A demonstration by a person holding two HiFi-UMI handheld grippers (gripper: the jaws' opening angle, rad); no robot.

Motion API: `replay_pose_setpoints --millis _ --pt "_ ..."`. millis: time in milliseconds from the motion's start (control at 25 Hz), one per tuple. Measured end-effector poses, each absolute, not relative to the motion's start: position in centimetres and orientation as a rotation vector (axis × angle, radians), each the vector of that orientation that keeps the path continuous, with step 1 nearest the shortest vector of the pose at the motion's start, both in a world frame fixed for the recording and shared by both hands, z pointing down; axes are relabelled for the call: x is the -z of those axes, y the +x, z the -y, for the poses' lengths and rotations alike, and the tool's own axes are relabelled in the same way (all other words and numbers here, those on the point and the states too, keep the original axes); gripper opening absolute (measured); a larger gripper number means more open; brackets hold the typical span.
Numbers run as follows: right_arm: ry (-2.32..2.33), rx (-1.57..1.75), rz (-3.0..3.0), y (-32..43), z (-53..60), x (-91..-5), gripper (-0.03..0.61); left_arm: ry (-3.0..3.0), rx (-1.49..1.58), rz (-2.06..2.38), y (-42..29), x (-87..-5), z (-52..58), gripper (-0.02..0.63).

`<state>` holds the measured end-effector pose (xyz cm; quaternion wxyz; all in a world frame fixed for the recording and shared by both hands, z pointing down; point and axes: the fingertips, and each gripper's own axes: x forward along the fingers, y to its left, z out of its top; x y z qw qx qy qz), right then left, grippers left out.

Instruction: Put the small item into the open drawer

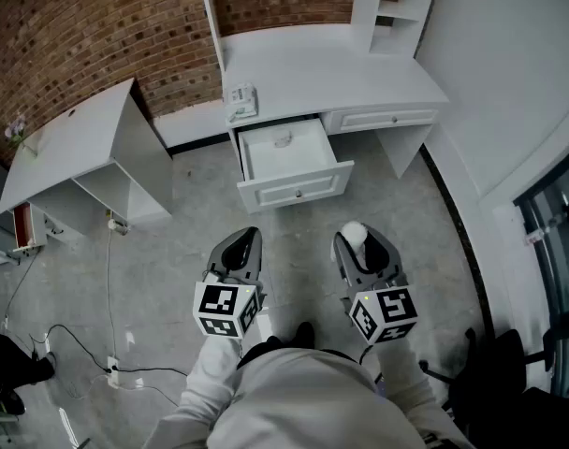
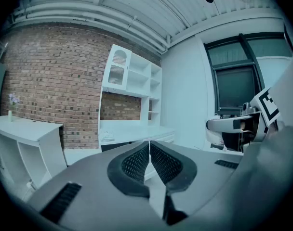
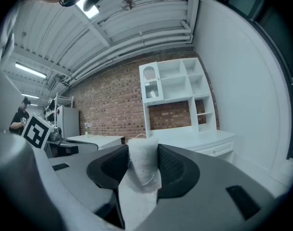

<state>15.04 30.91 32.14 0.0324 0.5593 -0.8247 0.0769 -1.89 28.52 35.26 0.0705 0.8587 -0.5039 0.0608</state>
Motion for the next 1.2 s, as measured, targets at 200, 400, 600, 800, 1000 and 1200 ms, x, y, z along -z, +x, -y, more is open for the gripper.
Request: replay_pose_setpoints --millis 200,400,600,800,1000,1200 --pt "1.711 -0.235 2.547 15.8 -31.3 -32.5 0.196 2.585 -0.19 1.521 -1.0 -35.4 -28.8 0.025" --pt "1.699 -0.255 2.568 16.3 -31.5 -32.6 0.198 2.572 -0.198 1.545 -0.6 -35.4 -29.2 0.025" --pt "1.682 -0.289 2.611 16.6 -31.2 -32.7 0.198 2.547 -0.196 1.571 -1.1 -35.0 -28.9 0.025" --pt "1.674 -0.32 2.656 16.5 -30.6 -32.7 0.198 2.533 -0.204 1.575 -1.3 -35.1 -28.0 0.025" --pt "1.668 -0.351 2.644 16.5 -28.8 -33.2 0.198 2.543 -0.215 1.549 -1.1 -35.6 -26.2 0.025" --pt "1.696 -0.353 2.609 16.5 -26.1 -33.4 0.198 2.544 -0.208 1.518 -1.0 -36.4 -23.1 0.025"
